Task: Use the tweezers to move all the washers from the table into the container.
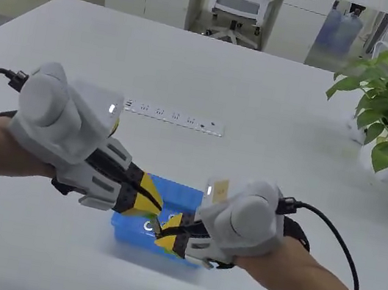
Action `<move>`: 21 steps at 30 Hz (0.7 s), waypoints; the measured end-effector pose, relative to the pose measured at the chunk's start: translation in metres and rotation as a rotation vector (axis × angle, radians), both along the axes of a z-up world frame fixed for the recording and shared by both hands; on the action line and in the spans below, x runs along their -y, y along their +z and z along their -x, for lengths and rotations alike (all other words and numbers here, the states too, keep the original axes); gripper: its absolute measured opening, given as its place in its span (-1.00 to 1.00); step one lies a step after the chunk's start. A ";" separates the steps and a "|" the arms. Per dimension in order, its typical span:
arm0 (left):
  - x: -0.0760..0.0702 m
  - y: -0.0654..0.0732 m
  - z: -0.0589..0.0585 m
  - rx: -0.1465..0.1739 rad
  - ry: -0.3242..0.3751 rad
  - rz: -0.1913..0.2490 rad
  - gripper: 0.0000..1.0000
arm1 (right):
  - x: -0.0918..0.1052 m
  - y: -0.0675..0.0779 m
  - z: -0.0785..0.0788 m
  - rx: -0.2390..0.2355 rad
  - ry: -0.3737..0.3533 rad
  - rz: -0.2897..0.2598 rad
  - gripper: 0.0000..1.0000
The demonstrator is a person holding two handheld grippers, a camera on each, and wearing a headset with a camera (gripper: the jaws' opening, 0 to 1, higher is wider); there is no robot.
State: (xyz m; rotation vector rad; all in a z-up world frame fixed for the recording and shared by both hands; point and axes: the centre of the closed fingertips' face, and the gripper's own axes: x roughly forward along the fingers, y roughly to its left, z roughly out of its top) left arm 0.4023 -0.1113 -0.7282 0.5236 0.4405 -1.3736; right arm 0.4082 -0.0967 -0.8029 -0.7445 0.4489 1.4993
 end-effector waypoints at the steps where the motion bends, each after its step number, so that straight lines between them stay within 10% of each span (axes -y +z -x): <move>1: 0.000 -0.003 0.003 -0.008 -0.001 -0.003 -0.90 | 0.002 -0.002 0.002 0.001 0.005 0.011 -0.88; 21: -0.015 -0.063 0.030 -0.041 -0.027 -0.181 -0.87 | 0.015 -0.034 0.026 0.012 0.049 0.135 -0.91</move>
